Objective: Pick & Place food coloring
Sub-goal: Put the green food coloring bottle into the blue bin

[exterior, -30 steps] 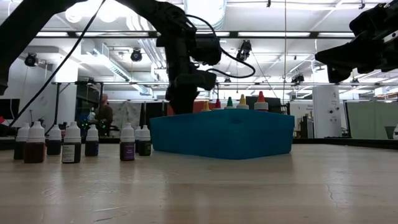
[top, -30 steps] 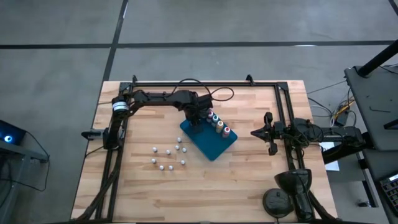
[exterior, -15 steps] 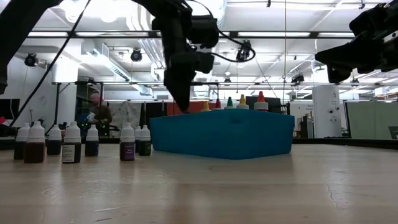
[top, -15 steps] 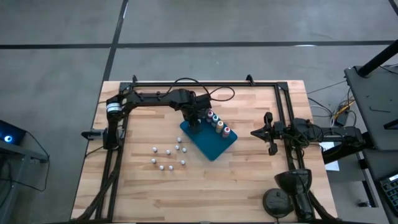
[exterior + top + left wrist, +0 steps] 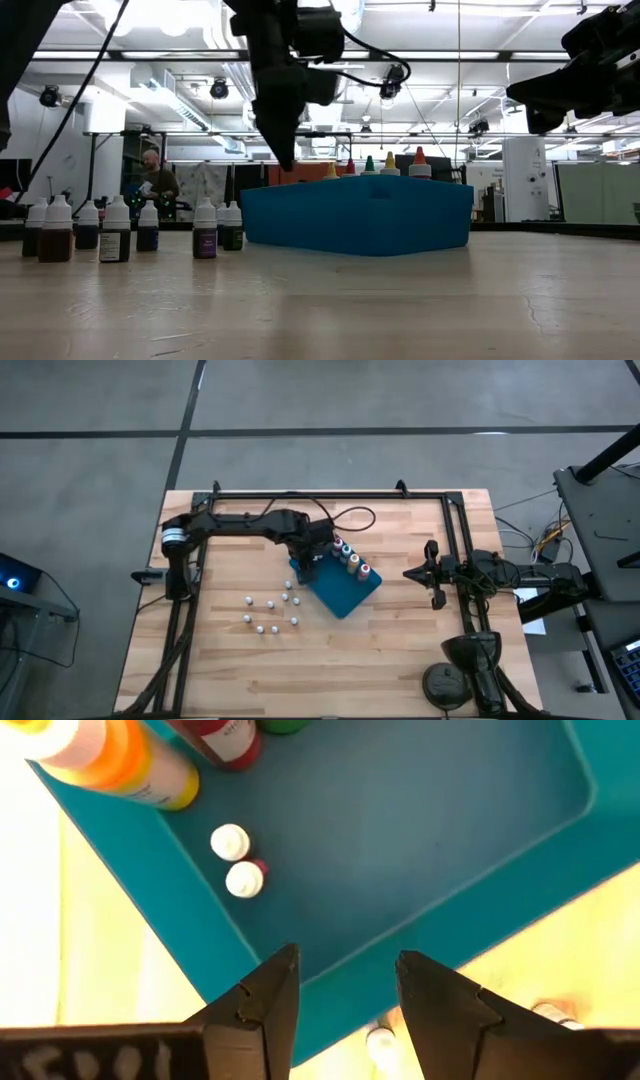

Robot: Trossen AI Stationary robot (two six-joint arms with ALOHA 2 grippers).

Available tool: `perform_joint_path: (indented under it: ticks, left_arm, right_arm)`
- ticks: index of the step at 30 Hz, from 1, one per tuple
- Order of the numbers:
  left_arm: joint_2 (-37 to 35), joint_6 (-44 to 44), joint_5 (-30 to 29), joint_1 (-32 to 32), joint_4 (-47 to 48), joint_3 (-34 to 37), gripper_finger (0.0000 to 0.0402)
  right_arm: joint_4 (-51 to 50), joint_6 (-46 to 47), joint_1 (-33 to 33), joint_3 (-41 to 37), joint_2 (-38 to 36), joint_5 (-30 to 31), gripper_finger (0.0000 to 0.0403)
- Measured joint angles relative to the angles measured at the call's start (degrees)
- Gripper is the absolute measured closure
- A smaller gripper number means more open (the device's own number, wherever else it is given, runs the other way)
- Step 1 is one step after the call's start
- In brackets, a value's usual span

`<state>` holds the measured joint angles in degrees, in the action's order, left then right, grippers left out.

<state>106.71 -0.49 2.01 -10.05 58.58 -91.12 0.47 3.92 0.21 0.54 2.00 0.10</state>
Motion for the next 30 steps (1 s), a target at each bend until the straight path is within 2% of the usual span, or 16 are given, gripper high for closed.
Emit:
perform_joint_path:
  ticks: [6, 16, 24, 30]
  left_arm:
    - [-2.6, 0.0, 0.0, 1.2, -2.2, 3.5, 0.0262]
    - [-12.2, -1.3, 0.0, 3.4, -4.2, 13.3, 0.0262]
    - [-18.9, -6.5, 0.1, 3.6, -5.1, 21.4, 0.0262]
    - [-20.8, -12.6, 0.1, 3.7, -5.7, 24.7, 0.0262]
  right_arm:
    - [0.0, 0.1, 0.0, 0.0, 0.0, 0.0, 0.0394]
    - [0.0, 0.1, 0.0, 0.0, 0.0, 0.0, 0.0394]
    - [0.0, 0.1, 0.0, 0.0, 0.0, 0.0, 0.0394]
    - [0.0, 0.0, 0.0, 0.0, 0.0, 0.0, 0.0394]
